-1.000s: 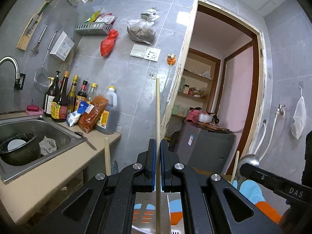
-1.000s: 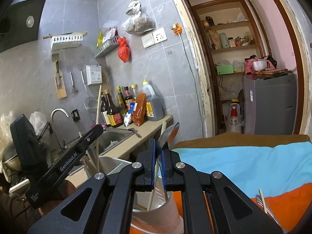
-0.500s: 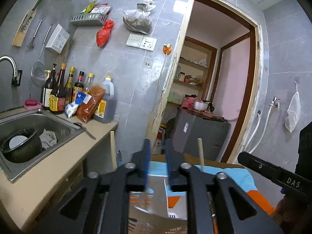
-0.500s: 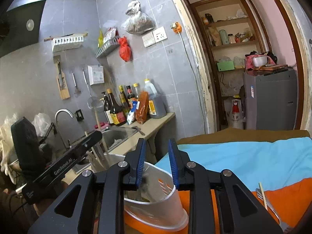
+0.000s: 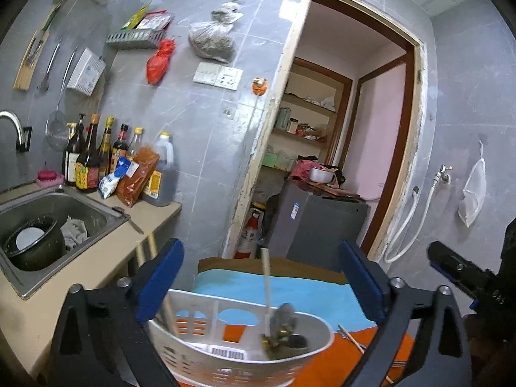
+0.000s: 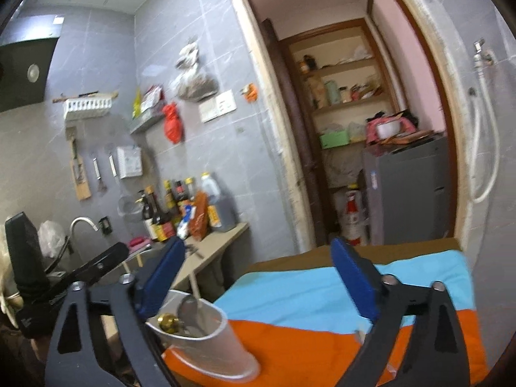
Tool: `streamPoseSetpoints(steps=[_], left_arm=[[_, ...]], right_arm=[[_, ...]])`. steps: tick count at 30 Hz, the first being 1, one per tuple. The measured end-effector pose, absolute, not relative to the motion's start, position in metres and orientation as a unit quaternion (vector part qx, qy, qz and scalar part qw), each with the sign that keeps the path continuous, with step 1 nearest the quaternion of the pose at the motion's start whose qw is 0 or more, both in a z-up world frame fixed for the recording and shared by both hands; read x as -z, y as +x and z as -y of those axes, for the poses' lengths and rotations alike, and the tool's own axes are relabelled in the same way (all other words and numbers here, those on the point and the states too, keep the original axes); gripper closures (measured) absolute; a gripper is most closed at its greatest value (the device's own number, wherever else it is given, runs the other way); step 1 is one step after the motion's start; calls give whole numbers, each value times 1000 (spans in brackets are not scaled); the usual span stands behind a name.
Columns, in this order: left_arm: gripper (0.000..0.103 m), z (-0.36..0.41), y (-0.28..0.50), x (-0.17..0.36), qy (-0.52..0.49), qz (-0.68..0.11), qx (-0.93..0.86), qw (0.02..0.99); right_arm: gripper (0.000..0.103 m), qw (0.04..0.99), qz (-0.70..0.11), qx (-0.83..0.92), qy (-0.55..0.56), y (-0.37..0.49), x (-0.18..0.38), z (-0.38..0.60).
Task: Organize utensils
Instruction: 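Move both open tools back to the last chopstick and fork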
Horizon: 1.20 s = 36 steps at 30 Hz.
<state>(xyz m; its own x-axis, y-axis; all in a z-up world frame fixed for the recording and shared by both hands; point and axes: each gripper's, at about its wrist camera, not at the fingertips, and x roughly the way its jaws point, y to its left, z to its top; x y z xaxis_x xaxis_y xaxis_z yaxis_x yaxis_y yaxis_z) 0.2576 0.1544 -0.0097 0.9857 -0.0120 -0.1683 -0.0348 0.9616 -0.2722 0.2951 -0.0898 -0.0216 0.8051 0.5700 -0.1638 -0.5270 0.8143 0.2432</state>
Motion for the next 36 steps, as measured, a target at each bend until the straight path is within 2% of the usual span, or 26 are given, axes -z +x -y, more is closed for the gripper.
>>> streamPoseSetpoints(steps=[8, 17, 25, 34, 36], left_arm=[[4, -90, 260, 15, -95, -105, 20, 990], [4, -26, 271, 39, -75, -147, 61, 984], [4, 16, 290, 75, -66, -198, 72, 975], [4, 31, 332, 127, -60, -306, 56, 948], [4, 31, 338, 136, -62, -326, 47, 942]], right_arm=[[0, 962, -114, -233, 85, 288, 21, 151], [0, 968, -153, -188, 65, 289, 47, 214], [0, 959, -220, -170, 59, 301, 91, 255], [0, 933, -308, -181, 52, 324, 139, 269], [4, 924, -326, -193, 52, 331, 148, 267]])
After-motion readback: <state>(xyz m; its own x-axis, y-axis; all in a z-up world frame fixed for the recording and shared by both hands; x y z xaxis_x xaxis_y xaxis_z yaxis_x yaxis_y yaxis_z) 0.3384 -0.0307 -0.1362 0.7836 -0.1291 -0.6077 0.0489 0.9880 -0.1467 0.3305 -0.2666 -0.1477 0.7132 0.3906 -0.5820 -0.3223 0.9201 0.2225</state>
